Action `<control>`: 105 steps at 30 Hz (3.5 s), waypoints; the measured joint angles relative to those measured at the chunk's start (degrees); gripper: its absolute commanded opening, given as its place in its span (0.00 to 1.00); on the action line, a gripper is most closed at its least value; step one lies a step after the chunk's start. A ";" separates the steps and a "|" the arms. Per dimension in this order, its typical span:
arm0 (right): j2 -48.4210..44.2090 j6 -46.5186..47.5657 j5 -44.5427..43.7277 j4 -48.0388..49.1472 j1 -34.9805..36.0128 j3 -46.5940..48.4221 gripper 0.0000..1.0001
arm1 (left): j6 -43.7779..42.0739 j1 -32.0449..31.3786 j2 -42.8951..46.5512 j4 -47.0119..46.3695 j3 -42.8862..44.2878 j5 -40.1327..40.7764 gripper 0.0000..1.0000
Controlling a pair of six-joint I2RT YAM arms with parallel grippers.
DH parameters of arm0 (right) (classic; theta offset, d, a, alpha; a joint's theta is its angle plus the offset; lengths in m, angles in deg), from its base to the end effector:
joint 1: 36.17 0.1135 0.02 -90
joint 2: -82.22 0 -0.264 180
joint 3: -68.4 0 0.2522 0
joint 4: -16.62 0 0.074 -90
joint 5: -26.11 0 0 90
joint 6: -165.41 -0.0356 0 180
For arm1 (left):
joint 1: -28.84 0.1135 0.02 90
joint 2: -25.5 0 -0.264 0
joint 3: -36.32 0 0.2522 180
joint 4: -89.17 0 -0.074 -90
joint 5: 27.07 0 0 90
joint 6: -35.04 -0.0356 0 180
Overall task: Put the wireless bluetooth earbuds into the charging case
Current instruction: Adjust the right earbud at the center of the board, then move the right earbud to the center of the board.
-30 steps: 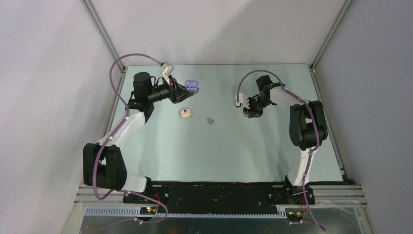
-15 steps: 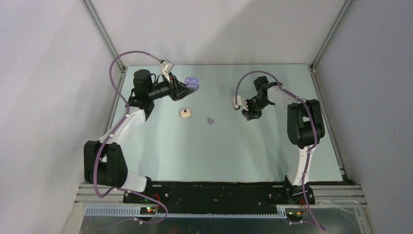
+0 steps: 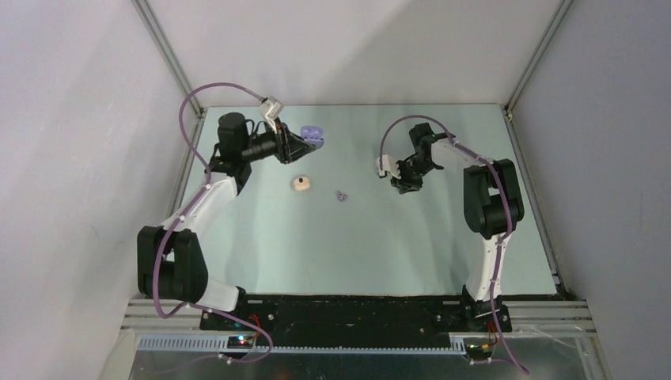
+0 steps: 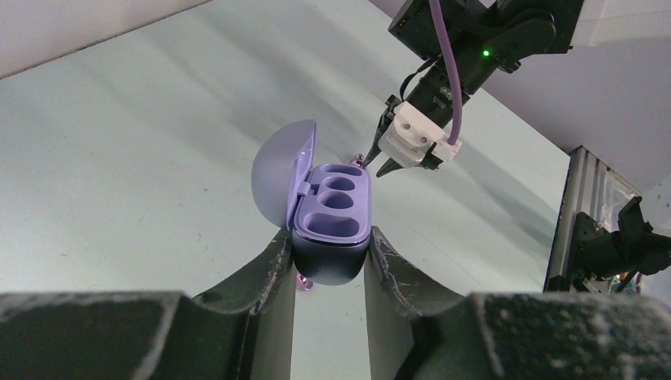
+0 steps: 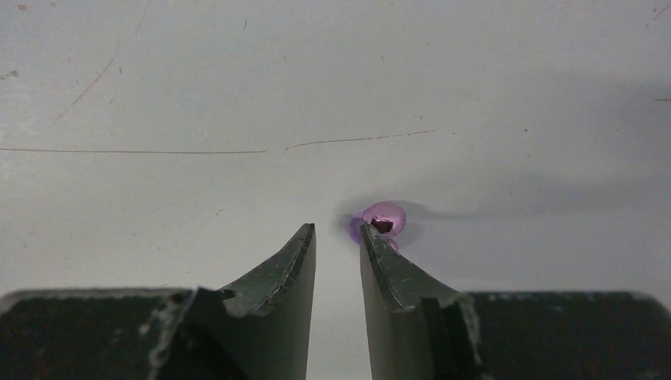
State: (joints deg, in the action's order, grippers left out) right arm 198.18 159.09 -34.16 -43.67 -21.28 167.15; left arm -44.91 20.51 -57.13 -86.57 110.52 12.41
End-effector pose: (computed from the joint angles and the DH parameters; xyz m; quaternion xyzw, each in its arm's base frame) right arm 0.3812 0.1196 0.1738 -0.7465 0.6056 0.1510 0.2309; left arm 0.3224 -0.0750 0.3171 0.2559 0.7102 -0.4192 0.5044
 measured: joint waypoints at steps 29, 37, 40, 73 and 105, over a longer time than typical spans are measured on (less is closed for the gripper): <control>1.20 -5.97 -3.58 13.66 -0.20 0.00 0.09 | 0.02 -0.26 -2.80 0.90 1.29 0.87 0.00; 1.16 -10.97 -3.98 15.15 -0.79 0.00 0.07 | 0.37 -0.31 -2.89 0.87 1.29 0.87 0.00; 0.63 -14.88 -3.54 15.06 -0.59 0.00 0.09 | 0.50 -0.33 -2.89 0.90 1.29 0.87 0.00; 6.34 -61.29 -12.50 9.86 3.26 8.79 0.26 | 2.95 -0.33 -2.62 0.87 1.29 2.43 0.00; 9.09 -60.83 -22.01 12.15 0.94 11.13 0.13 | 3.50 -0.33 -2.89 1.97 2.14 3.91 0.00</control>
State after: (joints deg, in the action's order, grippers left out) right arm 207.27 98.26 -56.17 -31.51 -20.34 178.27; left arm -41.42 20.18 -60.02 -84.60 112.66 16.32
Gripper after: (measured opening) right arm 0.205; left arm 0.345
